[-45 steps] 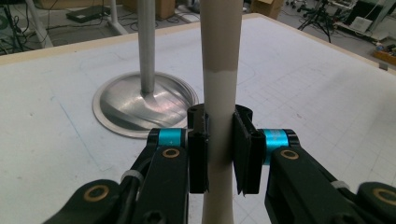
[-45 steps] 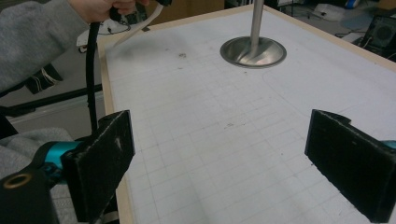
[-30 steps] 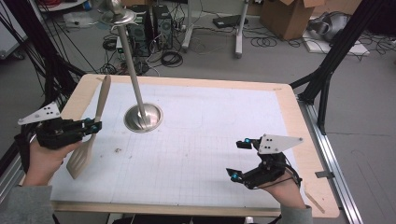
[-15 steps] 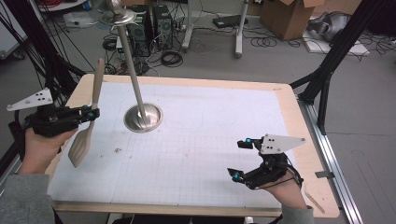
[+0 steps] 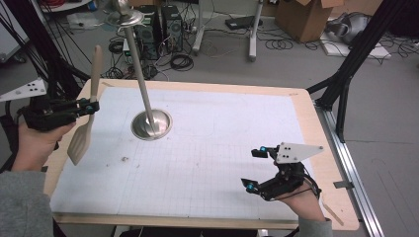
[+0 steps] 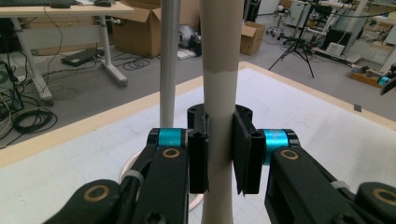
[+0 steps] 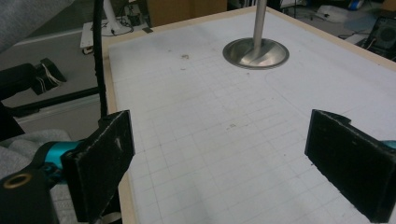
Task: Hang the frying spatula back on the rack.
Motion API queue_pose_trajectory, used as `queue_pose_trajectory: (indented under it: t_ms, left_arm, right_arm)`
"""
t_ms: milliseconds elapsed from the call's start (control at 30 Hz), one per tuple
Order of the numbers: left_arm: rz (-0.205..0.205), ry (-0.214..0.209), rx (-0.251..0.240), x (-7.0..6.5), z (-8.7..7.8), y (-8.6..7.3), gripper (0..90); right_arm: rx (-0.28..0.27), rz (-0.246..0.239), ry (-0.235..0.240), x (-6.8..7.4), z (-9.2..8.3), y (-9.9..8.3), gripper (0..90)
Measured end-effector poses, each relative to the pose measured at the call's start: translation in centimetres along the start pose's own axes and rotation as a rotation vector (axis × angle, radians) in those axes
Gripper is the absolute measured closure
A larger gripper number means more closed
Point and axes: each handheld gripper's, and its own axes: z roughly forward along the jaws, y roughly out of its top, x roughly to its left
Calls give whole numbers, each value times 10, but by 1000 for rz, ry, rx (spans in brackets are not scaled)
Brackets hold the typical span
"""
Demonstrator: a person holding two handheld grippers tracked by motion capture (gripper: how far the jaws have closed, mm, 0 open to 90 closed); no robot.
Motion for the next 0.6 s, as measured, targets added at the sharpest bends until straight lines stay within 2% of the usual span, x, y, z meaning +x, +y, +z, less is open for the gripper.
queue_pose_trajectory:
  t_ms: [433, 600]
  left_arm:
    - [-18, 11, -30, 15, -8, 10, 776]
    - [-10, 41, -38, 16, -16, 17, 776]
  right_arm:
    - [0, 20, -11, 0, -5, -4, 72]
    - [-19, 29, -18, 0, -11, -4, 72]
